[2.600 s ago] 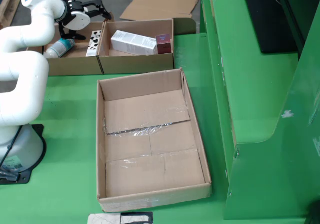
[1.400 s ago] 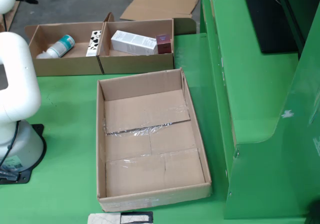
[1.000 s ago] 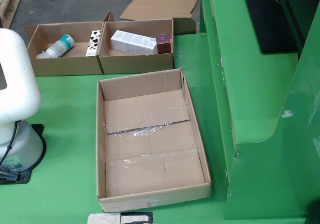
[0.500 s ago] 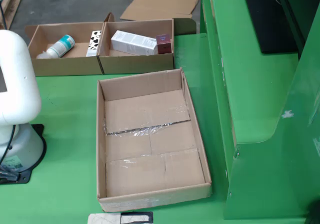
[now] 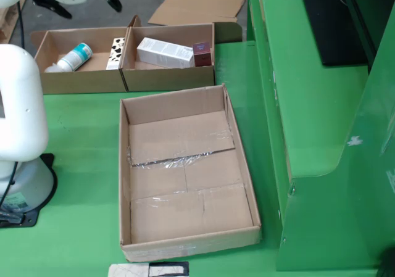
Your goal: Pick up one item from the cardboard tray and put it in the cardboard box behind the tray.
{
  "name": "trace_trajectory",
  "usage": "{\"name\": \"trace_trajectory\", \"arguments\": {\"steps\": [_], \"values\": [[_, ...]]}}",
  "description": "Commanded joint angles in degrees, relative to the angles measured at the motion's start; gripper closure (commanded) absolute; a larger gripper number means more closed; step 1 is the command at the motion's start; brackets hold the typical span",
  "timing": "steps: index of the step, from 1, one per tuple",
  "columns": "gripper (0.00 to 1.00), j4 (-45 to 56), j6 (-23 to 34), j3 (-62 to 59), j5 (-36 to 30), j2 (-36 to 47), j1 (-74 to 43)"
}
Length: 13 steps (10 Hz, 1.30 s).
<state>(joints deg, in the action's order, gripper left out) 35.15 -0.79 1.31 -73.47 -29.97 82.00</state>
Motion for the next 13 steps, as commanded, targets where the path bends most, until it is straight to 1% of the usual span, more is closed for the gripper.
{"name": "trace_trajectory", "arguments": {"steps": [1,2,3,4,5,6,7,8,9,10,12,13], "values": [[0.0,33.4,6.5,-1.3,-4.3,7.1,-19.9],[0.0,33.4,6.5,-1.3,-4.3,7.1,-19.9],[0.0,25.0,7.4,18.4,-5.2,17.5,-23.4],[0.0,16.5,9.4,37.1,-6.1,29.7,-28.1],[0.0,15.0,13.6,42.8,-6.0,35.6,-34.8],[0.0,15.0,13.6,42.8,-6.0,35.6,-34.8],[0.0,11.0,21.5,49.4,-6.5,39.6,-45.4],[0.0,5.6,29.3,54.3,-8.0,40.5,-55.8],[0.0,5.6,29.3,54.3,-8.0,40.5,-55.8],[0.0,-6.1,48.2,56.2,-12.3,32.5,-79.7],[0.0,-6.1,48.2,56.2,-12.3,32.5,-79.7],[0.0,-8.5,61.9,41.3,-15.8,14.6,-100.0]]}}
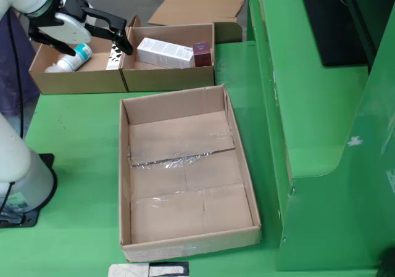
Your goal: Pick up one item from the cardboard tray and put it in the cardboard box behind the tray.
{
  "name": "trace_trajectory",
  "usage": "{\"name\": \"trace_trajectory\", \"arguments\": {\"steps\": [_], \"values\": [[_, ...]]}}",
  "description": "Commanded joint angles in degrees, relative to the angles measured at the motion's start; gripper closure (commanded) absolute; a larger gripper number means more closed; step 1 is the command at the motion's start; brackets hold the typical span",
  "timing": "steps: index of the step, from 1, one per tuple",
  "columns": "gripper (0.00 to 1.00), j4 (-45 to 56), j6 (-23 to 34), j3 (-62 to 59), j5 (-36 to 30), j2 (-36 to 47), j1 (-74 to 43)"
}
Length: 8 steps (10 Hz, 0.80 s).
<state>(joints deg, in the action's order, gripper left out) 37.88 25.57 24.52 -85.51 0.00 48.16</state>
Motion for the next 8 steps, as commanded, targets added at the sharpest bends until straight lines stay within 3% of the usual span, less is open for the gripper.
{"name": "trace_trajectory", "arguments": {"steps": [1,2,3,4,8], "values": [[0.0,-11.2,35.6,18.1,-3.7,-15.3,-66.2],[0.0,-6.4,41.1,-2.5,-7.1,-32.3,-79.0],[0.0,2.1,43.1,-24.5,-8.4,-45.9,-84.4],[0.0,-3.3,45.8,-24.5,-10.4,-51.3,-94.8],[0.0,-3.3,45.8,-24.5,-10.4,-51.3,-94.8]]}}
